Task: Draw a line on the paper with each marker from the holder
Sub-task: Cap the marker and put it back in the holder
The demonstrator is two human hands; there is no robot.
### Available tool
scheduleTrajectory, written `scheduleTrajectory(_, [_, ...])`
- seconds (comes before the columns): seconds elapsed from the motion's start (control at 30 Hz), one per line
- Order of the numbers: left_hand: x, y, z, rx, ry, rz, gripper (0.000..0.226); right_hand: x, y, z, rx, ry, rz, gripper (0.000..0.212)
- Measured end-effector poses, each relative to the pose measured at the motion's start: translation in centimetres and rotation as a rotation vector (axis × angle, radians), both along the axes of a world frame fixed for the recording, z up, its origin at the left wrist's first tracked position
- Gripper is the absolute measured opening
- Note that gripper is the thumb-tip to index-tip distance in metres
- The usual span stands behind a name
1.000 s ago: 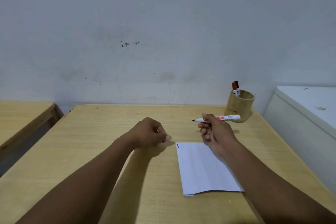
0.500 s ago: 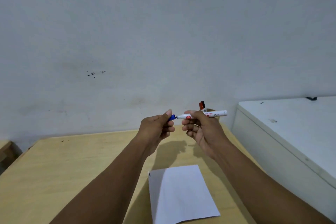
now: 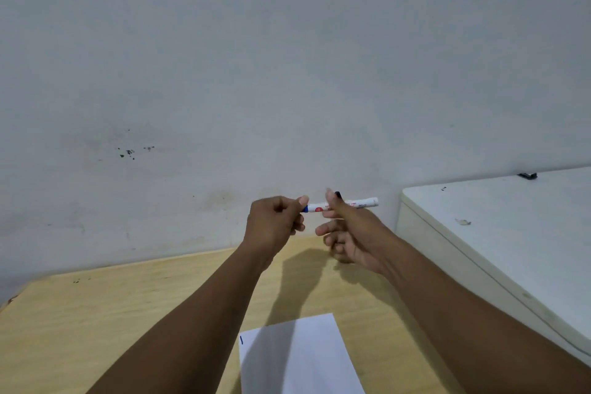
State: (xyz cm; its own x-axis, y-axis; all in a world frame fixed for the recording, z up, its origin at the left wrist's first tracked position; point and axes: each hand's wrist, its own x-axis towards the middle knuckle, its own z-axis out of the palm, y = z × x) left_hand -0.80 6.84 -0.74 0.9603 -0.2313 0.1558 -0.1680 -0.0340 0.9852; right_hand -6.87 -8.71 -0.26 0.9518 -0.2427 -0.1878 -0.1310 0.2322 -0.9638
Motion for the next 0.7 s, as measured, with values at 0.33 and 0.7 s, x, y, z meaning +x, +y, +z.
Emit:
scheduleTrajectory(0.33, [5.0,-6.6,2.2,0.569,-0.492,0.009,0.025,0.1,-9.8,0.7,-0.379,0.155,-0.269,0.033])
scheduleTrajectory(0.7, [6.2,-10.0,-0.1,0.796,-0.370,0.102,0.032,2.3,-9.8,-1.8,-0.523,0.110,-0.158,0.026])
